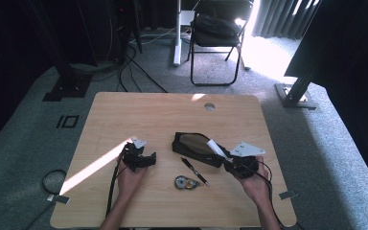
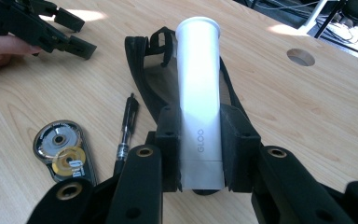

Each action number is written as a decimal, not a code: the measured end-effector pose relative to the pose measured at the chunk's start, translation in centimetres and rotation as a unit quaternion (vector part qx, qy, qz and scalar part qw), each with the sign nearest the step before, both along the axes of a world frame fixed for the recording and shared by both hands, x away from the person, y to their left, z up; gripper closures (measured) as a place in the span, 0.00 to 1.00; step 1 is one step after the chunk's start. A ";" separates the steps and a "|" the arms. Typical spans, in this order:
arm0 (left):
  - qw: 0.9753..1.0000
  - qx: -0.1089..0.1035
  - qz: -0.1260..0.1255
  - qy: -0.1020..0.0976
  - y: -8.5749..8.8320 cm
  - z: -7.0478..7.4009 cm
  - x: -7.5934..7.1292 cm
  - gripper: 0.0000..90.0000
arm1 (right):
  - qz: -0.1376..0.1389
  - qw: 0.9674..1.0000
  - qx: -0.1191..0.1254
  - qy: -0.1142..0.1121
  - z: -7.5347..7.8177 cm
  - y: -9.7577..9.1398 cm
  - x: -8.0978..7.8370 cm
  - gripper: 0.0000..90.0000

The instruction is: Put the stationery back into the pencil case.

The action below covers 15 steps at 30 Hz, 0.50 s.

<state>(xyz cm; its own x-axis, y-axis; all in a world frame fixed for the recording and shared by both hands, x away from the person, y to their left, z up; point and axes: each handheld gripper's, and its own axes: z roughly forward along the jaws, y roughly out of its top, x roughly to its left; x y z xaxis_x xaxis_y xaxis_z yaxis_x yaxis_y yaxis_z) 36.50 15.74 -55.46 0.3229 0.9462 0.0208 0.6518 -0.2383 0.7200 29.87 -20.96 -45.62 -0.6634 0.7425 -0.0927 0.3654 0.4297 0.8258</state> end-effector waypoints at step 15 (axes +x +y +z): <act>1.000 0.000 0.001 0.000 0.0 0.0 0.0 0.20 | 0.003 1.000 0.001 -0.006 0.5 0.5 1.0 0.79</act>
